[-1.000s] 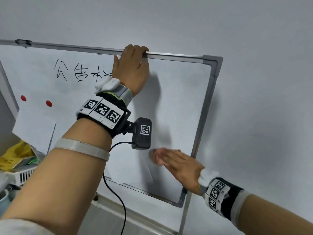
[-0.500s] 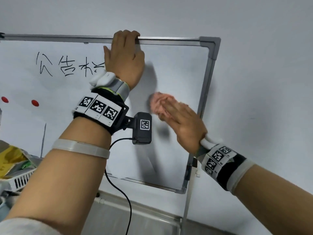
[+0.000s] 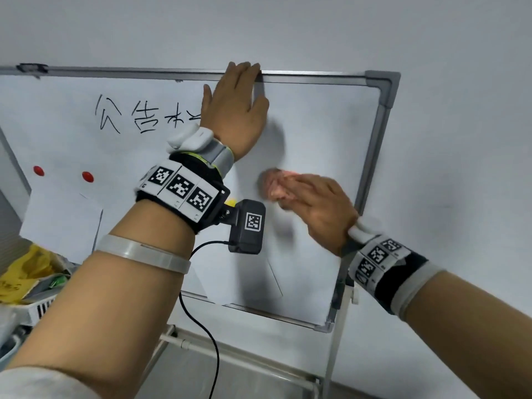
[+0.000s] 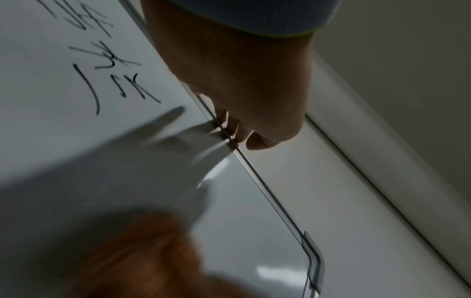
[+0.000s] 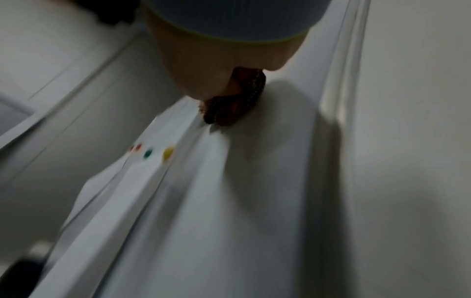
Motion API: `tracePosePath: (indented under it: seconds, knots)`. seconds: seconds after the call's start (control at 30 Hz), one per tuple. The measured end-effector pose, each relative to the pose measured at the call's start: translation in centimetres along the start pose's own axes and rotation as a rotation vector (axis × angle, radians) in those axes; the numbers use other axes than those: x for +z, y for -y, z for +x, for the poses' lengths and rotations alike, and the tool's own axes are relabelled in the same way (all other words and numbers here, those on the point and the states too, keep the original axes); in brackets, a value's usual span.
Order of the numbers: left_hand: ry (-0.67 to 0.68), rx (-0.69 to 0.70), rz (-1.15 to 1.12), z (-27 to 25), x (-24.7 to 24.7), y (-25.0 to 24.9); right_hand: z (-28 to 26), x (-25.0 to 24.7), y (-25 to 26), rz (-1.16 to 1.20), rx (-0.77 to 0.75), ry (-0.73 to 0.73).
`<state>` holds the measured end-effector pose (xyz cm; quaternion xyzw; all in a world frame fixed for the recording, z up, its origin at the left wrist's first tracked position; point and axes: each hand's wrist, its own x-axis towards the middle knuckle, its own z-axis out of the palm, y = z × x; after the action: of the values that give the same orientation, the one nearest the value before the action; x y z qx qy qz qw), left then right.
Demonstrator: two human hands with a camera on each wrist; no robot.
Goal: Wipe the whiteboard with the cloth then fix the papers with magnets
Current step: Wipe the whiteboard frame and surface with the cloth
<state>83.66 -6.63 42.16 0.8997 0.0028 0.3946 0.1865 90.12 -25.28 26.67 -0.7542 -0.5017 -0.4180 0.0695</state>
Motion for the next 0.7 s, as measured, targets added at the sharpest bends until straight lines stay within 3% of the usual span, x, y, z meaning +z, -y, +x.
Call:
tracePosePath:
  seconds: [0.13, 0.23, 0.3, 0.37, 0.5, 0.6, 0.7]
  knots:
    - [0.066, -0.007, -0.121, -0.2, -2.3, 0.9, 7.2, -3.7, -2.1, -0.123, 0.205, -0.186]
    - [-0.068, 0.019, -0.226, -1.8, -2.9, 2.9, 6.1, -1.9, -1.0, -0.068, 0.142, -0.103]
    - [-0.159, -0.022, -0.235, -3.7, -3.1, 4.6, 3.1, 0.5, 0.5, 0.144, 0.054, 0.022]
    - [-0.157, -0.095, -0.244, -5.7, -2.9, 5.9, -1.0, 2.6, 1.7, 0.284, 0.002, 0.128]
    - [-0.019, -0.290, -0.333, -10.3, -1.1, 8.2, -6.9, 4.9, 2.6, 0.259, -0.061, 0.268]
    - [0.145, -0.405, -0.407, -13.7, 0.7, 8.3, -6.6, 3.8, 2.8, 0.351, 0.082, 0.256]
    - [0.293, -0.467, -0.472, -17.2, 2.4, 6.9, -5.0, 1.6, 4.5, 0.770, 0.304, 0.148]
